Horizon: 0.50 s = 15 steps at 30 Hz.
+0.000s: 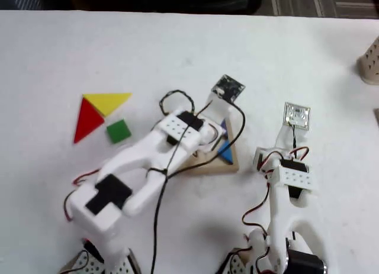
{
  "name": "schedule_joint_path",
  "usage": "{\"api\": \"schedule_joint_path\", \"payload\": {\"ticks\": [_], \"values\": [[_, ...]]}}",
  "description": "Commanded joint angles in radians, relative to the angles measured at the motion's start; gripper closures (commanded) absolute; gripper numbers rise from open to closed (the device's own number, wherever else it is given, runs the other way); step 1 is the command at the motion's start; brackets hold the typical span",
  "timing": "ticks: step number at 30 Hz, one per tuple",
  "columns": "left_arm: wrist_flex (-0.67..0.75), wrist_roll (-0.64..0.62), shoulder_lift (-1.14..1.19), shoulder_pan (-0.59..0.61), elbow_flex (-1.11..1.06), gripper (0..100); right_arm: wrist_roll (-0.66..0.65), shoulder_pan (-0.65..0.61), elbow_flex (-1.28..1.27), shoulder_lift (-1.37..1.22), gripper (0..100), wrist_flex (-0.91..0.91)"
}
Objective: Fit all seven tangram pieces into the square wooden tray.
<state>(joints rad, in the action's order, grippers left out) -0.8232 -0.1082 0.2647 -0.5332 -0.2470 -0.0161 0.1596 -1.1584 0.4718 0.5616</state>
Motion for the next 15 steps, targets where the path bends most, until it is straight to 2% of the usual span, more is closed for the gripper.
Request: {"api": "schedule_joint_path", "payload": {"ticks": [1, 4, 8, 15], "values": [[-0.037, -0.011, -0.166, 0.012, -0.06, 98, -0.012, -0.007, 0.008, 0.028, 93.8, -0.021], [-0.015, -0.011, -0.214, 0.025, -0.163, 98, -0.012, -0.007, 0.008, 0.028, 93.8, -0.021], [0.044, -0.011, -0.165, 0.036, -0.227, 98, -0.012, -0.007, 0.008, 0.028, 93.9, -0.021], [0.058, -0.011, 0.007, 0.045, -0.092, 98, -0.012, -0.007, 0.008, 0.028, 93.9, -0.021]]}}
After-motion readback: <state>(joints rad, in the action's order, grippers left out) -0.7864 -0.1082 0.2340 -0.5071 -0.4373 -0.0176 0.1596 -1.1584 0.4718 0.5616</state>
